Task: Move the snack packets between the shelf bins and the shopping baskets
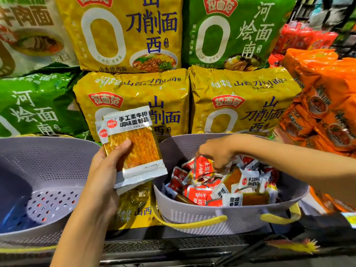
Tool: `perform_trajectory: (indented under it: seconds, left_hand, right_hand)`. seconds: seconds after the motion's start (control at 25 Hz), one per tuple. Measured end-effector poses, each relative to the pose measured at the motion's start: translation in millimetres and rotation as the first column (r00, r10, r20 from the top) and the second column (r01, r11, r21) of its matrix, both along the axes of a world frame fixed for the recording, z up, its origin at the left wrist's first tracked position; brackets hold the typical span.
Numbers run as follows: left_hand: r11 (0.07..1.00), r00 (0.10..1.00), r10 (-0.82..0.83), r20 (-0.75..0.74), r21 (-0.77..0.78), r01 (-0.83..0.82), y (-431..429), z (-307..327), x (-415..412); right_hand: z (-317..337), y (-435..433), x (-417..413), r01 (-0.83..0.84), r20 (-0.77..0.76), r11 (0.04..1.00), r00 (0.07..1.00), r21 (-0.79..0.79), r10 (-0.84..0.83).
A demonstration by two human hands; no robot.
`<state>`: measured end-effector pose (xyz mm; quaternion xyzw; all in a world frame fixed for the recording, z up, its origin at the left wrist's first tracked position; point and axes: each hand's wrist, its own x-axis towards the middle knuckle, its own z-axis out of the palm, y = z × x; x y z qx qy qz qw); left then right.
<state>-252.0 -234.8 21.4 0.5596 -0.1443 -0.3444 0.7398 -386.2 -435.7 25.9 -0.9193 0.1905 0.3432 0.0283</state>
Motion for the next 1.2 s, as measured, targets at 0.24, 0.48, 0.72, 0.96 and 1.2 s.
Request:
perform_trajectory:
  seconds: [0.24,0.48,0.72,0.96,1.2]
  left_hand:
    - [1.0,1.0,-0.016,0.002,-0.006,0.016,0.6,-1.8,-0.8]
    - [1.0,1.0,-0.019,0.015,-0.023,0.019,5.3,-0.7,-2.8]
    - [0.999,1.0,-0.004,0.008,-0.047,0.005,4.1,3.1,-9.3]
    - [0.999,1.0,0.021,0.0,-0.033,-0.021,10.5,10.4,-21.4]
    - [0.997,0.997,0.083,-0.001,0.0,-0.083,25.5,10.6,-26.7]
  right_hand:
    - [-3.4,-4.5,3.9,0.054,-0.133,0.998,0.99,0.036,-0.048]
    - [0.6,-8.3,-5.5,0.021,-0.054,1.0,0.998,-0.02,-0.022]
    - [21.5,-25.8,-26.1,0.133,0.288,0.89,0.916,0.437,-0.278]
    - [-20.0,-14.0,-9.9,0.2,0.281,0.786,0.859,0.586,-0.429]
    - [-16.7,-14.8,-11.3,0.151,0.255,0.85,0.914,0.504,-0.314]
